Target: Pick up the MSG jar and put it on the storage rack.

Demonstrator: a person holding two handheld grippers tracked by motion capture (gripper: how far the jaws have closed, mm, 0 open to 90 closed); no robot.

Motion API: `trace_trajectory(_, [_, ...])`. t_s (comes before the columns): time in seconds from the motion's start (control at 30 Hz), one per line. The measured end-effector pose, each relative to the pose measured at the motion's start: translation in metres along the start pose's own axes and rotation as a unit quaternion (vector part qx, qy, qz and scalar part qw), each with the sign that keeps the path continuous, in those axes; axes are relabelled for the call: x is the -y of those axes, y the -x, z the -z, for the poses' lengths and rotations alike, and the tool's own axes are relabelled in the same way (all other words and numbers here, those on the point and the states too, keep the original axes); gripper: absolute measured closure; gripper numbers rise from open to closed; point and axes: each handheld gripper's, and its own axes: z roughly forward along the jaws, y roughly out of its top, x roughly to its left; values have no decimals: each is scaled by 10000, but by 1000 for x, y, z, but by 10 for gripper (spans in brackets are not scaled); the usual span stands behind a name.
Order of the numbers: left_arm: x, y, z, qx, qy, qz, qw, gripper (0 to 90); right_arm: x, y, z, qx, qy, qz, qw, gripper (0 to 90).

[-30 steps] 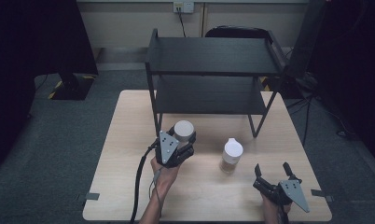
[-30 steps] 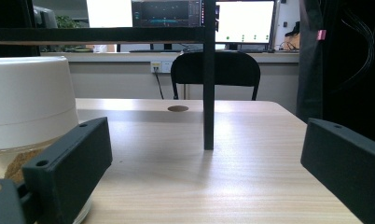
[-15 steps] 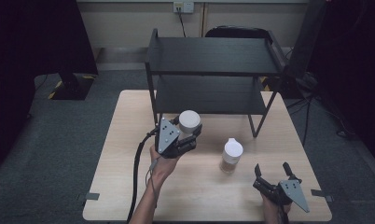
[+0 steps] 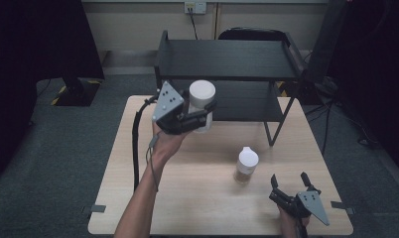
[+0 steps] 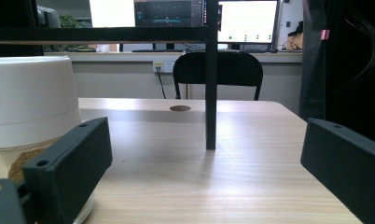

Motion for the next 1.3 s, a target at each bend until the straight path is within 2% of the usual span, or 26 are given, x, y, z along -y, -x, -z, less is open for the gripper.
trace_trajectory(0.1, [-18,-16,-7,207,63,140,9997,342,0,0,0,-6,-2,3,10000,6])
trace_trajectory(0.23, [-36,-30,-16,228,226,317,9990,342,-1,0,0,-5,-23,-5,10000,7])
trace_trajectory(0.43, [-56,-41,-43,-142,336,544,9979,342,-1,0,0,-6,-24,-3,10000,6])
trace_trajectory(0.57, [-63,-37,-62,-534,315,543,9966,343,-1,1,-1,-12,-15,-9,10000,6])
trace_trajectory(0.63, [-64,-34,-70,-747,266,537,9954,343,0,1,-1,-14,-9,-16,10000,6])
trace_trajectory(0.67, [-65,-32,-79,-940,166,461,9944,343,0,1,-1,-17,-8,-20,10000,6])
trace_trajectory(0.7, [-65,-32,-79,-940,166,461,9944,343,0,1,-1,-17,-8,-20,10000,6])
trace_trajectory(0.73, [-65,-31,-85,-1053,99,403,9936,343,0,1,-1,-21,-9,-17,10000,7])
trace_trajectory(0.8, [-64,-33,-93,-1148,42,304,9929,343,0,2,-1,-37,-4,-17,10000,6])
trace_trajectory(0.93, [-61,-34,-105,-1372,-23,273,9902,343,0,3,-1,-59,3,-19,10000,6])
trace_trajectory(1.17, [-52,-33,-114,-1526,122,360,9876,342,0,3,-1,-74,4,-17,10000,6])
trace_trajectory(1.3, [-53,-29,-114,-1576,90,293,9870,342,0,3,-1,-78,7,-18,10000,6])
